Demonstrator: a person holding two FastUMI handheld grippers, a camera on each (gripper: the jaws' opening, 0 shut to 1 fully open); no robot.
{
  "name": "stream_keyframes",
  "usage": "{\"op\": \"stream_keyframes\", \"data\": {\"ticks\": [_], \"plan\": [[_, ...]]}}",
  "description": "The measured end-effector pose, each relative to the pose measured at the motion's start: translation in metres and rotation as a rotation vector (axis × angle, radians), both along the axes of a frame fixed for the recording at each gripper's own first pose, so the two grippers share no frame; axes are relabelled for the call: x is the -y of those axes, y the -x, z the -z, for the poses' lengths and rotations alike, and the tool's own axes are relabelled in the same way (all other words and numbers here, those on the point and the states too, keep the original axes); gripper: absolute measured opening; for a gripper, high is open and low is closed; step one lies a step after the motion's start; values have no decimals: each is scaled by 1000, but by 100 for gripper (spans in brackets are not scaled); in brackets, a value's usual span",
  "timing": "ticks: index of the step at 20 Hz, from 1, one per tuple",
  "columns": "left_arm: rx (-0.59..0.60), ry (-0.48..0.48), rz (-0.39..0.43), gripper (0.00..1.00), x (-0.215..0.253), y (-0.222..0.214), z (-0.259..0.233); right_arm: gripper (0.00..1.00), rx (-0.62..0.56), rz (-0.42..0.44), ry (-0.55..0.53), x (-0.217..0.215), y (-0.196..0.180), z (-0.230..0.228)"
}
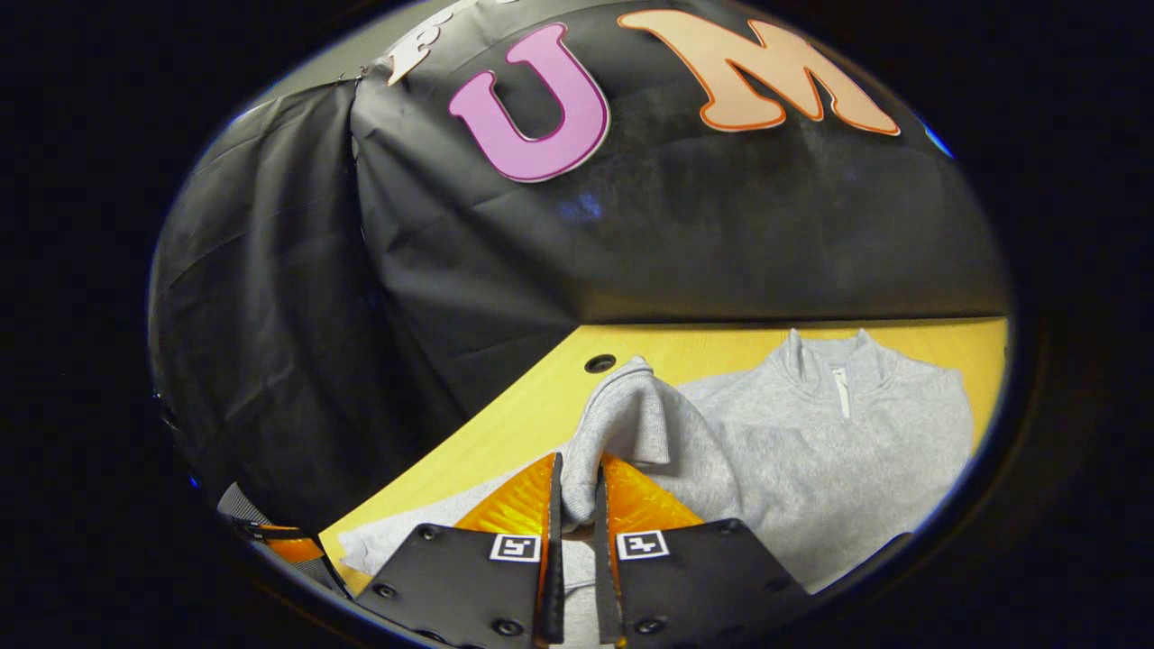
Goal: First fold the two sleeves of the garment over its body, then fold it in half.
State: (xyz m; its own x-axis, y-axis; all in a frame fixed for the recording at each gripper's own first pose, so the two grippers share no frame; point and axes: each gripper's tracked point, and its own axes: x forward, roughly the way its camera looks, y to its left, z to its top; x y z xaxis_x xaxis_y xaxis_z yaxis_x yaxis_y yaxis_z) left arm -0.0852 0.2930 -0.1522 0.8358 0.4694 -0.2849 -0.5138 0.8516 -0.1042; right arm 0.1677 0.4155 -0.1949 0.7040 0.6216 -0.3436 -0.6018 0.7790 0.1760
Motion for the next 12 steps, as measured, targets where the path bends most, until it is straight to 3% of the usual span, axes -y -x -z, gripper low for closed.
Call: {"op": "stream_keyframes", "data": {"ticks": [1, 2, 4, 8, 12], "plan": [[-6, -6, -19, 94, -7, 1, 5, 18, -10, -2, 4, 0, -4, 7], [-11, -15, -34, 95, -14, 0, 9, 30, -14, 0, 18, 3, -7, 10], [-29, -24, -46, 95, -17, -4, 18, 34, -17, -2, 42, 4, -8, 16], [-63, -23, -34, 95, -20, -11, 31, 97, -24, 6, 68, 12, -5, 24], [-86, 6, -25, 94, -21, -27, 52, 98, -9, 9, 75, 20, 6, 14]]}}
